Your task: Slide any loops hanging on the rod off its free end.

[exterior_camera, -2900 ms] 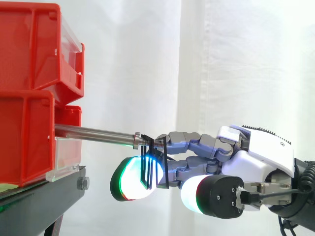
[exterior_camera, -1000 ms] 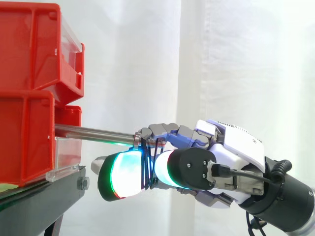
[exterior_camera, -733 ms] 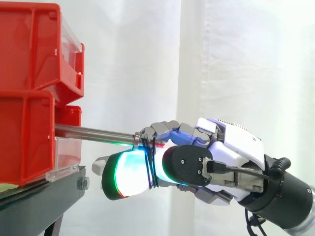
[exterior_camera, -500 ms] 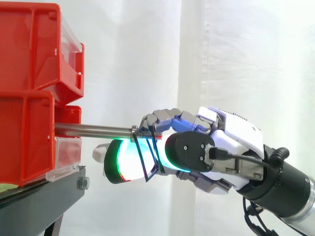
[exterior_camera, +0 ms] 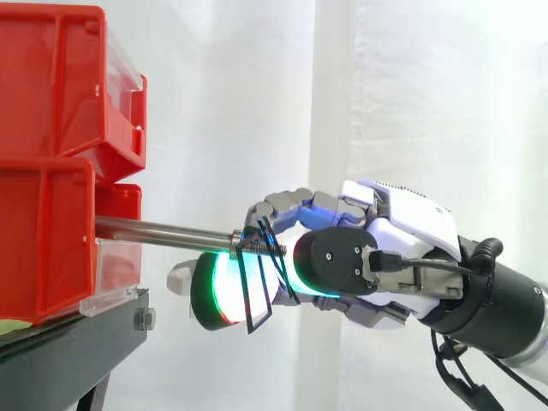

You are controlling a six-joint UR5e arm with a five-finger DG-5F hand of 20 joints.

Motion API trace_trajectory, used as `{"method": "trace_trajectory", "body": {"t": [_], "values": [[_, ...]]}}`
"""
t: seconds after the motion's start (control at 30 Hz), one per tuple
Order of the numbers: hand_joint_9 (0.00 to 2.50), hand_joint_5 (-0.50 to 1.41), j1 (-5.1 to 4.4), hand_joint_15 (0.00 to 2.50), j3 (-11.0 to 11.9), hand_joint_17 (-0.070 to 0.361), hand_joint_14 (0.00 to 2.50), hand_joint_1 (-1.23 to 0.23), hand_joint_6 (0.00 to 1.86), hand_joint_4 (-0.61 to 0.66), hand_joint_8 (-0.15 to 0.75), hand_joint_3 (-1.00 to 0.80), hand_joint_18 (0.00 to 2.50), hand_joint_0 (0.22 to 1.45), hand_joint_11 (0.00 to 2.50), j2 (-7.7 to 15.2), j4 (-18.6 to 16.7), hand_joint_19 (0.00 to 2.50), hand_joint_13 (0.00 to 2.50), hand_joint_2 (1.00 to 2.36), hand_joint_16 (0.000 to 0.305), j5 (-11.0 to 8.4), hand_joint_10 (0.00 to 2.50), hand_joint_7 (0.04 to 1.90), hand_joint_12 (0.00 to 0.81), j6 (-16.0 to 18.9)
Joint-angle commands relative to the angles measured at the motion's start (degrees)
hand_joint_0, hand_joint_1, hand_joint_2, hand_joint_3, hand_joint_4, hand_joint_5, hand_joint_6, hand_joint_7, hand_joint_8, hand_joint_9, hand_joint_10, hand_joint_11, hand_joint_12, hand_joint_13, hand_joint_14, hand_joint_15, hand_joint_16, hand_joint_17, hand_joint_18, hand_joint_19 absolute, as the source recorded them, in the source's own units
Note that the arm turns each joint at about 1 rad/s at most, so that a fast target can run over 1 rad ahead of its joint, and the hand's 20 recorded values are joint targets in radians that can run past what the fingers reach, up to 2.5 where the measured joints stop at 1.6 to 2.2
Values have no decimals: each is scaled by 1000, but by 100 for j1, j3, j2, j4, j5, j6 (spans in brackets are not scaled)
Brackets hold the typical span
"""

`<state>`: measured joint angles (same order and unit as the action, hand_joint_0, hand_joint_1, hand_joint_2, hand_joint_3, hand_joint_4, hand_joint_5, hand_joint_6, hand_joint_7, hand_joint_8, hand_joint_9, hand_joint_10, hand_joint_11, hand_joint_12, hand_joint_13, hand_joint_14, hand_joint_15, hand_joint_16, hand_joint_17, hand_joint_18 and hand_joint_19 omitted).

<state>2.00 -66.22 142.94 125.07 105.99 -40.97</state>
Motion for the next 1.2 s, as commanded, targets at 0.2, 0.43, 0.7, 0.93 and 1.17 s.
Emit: {"method": "trace_trajectory", "body": {"t": [0.2, 0.43, 0.7, 0.93, 1.17], "values": [[646, -213, 2, 164, -5, 113, 6, -680, 938, 65, 243, -108, 354, 600, 424, -12, 316, 178, 451, 1022, 50, -8, 15, 685, 347, -113], [646, -213, 19, 159, -23, 113, 8, -679, 937, 63, 246, -111, 353, 600, 423, -91, 641, 178, 452, 1022, 50, -8, 15, 689, 348, -333], [647, -212, 37, 160, -533, 113, 6, -678, 936, 66, 247, -110, 353, 599, 420, -504, 949, 178, 451, 1022, 50, -8, 14, 691, 348, -465], [648, -212, 19, 167, -1078, 113, 6, -677, 936, 66, 245, -114, 354, 600, 421, -1058, 958, 178, 449, 1022, 50, -158, 16, 692, 348, -544], [647, -212, 28, 163, -1069, 113, 6, -677, 935, 66, 245, -115, 353, 599, 422, -1145, 1151, 186, 451, 1021, 50, -158, 16, 695, 348, -544]]}}
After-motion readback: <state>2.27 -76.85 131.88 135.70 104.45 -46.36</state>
